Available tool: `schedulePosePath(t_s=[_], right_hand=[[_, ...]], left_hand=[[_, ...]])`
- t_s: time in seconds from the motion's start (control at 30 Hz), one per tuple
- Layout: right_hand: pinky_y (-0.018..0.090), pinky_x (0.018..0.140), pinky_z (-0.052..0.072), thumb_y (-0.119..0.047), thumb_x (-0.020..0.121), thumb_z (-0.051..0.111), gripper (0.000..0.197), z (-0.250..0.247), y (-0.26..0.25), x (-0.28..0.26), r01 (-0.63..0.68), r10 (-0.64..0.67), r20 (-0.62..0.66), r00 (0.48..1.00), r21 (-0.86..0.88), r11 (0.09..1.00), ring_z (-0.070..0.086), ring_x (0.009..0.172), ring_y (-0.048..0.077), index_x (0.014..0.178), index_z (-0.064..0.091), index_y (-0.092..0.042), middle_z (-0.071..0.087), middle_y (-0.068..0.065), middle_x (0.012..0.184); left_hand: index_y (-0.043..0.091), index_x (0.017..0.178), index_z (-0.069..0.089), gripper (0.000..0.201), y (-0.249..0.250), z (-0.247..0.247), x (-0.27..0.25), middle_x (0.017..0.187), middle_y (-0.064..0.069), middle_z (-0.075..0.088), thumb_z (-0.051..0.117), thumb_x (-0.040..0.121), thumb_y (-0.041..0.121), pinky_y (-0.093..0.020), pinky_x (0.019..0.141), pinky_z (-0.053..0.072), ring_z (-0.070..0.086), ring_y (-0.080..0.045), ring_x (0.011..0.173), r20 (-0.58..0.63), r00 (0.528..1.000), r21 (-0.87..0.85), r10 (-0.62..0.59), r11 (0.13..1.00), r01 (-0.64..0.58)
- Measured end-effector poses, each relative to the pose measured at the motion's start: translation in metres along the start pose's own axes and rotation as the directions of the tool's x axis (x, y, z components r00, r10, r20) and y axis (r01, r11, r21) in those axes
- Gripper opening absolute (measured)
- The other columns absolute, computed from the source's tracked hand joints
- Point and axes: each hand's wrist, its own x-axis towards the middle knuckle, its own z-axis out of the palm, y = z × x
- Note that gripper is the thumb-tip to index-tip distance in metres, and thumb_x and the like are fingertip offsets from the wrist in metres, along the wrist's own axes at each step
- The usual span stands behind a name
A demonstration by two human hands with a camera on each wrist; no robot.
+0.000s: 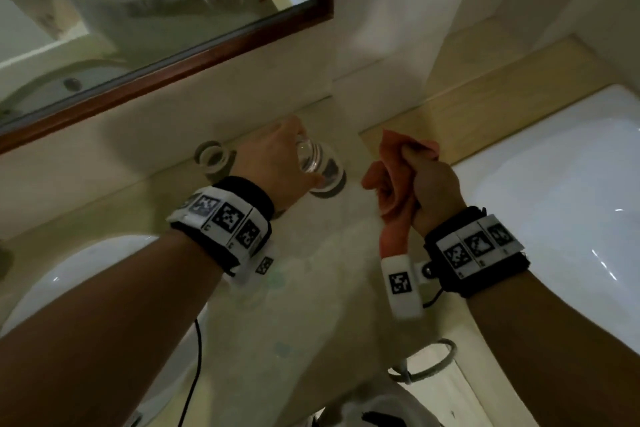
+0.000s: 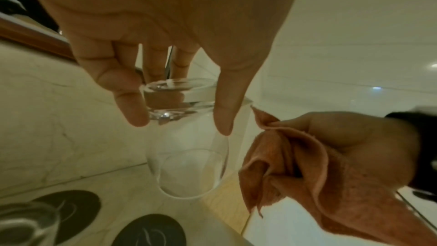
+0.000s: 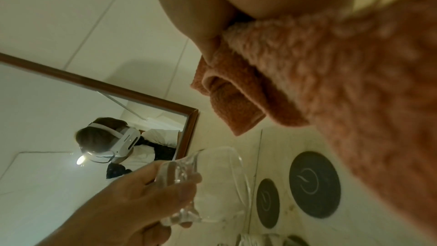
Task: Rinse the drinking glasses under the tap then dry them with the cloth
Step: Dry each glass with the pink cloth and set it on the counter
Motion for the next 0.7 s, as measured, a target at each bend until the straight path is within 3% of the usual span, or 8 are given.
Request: schedulePosePath(t_s=[0.2,0.27,0.43,0.53,0.7], right_hand=[[0.034,0.07,0.05,-0.035,0.101,0.046,0.054,-0.019,-0.004,0.016,0.011,-0.011,-0.009,1.0,0.0,1.0,0.066,0.064,0.026,0.07,0.072,0.0,0.072,0.023,0.075],[0.035,0.071,0.05,-0.036,0.1,0.047,0.053,-0.024,-0.002,0.02,0.004,-0.004,-0.01,1.0,0.014,1.0,0.066,0.066,0.026,0.076,0.071,0.004,0.07,0.028,0.082],[0.03,0.063,0.052,-0.031,0.102,0.046,0.055,-0.028,0.005,0.02,0.013,-0.01,-0.055,0.998,0.042,0.999,0.067,0.063,0.026,0.097,0.066,0.019,0.068,0.035,0.091],[0.03,0.058,0.05,-0.029,0.102,0.046,0.051,-0.029,0.005,0.017,-0.003,0.005,-0.052,0.999,0.046,0.999,0.062,0.067,0.032,0.101,0.065,0.018,0.068,0.032,0.086],[0.033,0.062,0.052,-0.029,0.101,0.049,0.048,-0.028,0.006,0.021,0.009,-0.006,-0.081,0.997,0.03,0.999,0.066,0.07,0.034,0.103,0.067,0.015,0.068,0.036,0.093]], left_hand=[[0.026,0.123,0.047,0.061,0.01,0.029,0.048,0.123,-0.003,0.055,0.08,0.075,0.044,-0.038,0.085,0.049,0.058,-0.029,0.106,0.082,0.995,0.151,-0.06,0.987,0.047],[0.027,0.12,0.048,0.06,0.009,0.04,0.062,0.124,-0.003,0.054,0.081,0.072,0.042,-0.041,0.087,0.051,0.058,-0.03,0.107,0.104,0.992,0.194,-0.071,0.98,0.05],[0.024,0.122,0.051,0.056,0.008,0.065,0.08,0.118,-0.007,0.055,0.082,0.075,0.03,-0.044,0.082,0.05,0.058,-0.033,0.103,0.156,0.984,0.258,-0.091,0.965,0.048],[0.022,0.118,0.053,0.047,0.005,0.076,0.085,0.103,-0.005,0.052,0.078,0.077,0.025,-0.042,0.074,0.048,0.054,-0.029,0.088,0.162,0.981,0.294,-0.103,0.955,0.051],[0.025,0.115,0.055,0.043,0.003,0.078,0.092,0.099,-0.002,0.053,0.075,0.077,0.026,-0.039,0.071,0.046,0.053,-0.027,0.085,0.169,0.98,0.306,-0.108,0.951,0.052]])
